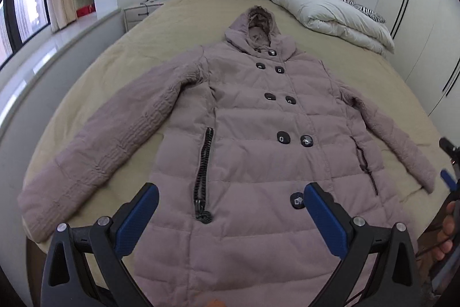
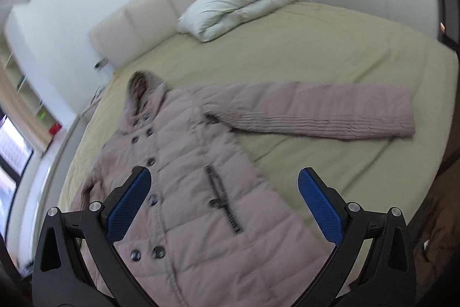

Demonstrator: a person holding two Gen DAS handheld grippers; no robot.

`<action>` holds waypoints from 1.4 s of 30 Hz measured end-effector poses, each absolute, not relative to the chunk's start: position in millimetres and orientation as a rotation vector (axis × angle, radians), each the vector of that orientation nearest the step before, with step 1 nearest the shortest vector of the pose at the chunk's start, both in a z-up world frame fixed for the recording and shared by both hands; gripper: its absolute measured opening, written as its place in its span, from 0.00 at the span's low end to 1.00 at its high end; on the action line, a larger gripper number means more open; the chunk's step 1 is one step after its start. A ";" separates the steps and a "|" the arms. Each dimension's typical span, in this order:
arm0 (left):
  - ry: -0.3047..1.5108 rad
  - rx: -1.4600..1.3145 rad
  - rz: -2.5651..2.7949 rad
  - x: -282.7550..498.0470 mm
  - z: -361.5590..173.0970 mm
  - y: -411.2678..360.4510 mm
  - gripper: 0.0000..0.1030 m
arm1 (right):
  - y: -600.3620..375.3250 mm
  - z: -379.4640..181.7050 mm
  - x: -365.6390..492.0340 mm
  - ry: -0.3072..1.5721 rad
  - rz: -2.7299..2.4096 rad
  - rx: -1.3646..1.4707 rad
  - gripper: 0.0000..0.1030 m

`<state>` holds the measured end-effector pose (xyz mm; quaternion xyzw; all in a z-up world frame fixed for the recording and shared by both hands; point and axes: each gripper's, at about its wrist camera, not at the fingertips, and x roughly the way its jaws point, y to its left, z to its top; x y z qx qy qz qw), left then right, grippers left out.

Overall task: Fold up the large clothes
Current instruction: 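Grasp the cuff of a coat sleeve with the right gripper, then pass the sleeve cuff from the right gripper into the left gripper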

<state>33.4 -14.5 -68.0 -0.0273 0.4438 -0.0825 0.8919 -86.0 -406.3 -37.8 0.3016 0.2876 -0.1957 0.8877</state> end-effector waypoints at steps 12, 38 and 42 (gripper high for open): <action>0.862 -0.030 -0.234 69.6 -66.6 -58.9 1.00 | -608.2 -187.0 -153.0 0.426 -0.678 1.361 0.83; 0.866 -0.364 -0.543 137.2 -56.7 -63.8 0.74 | -535.7 -36.0 19.7 0.506 -0.632 0.048 0.18; 0.894 -0.506 -0.643 150.3 -57.1 -67.0 0.87 | -418.8 -30.3 42.8 0.476 -0.465 -0.419 0.16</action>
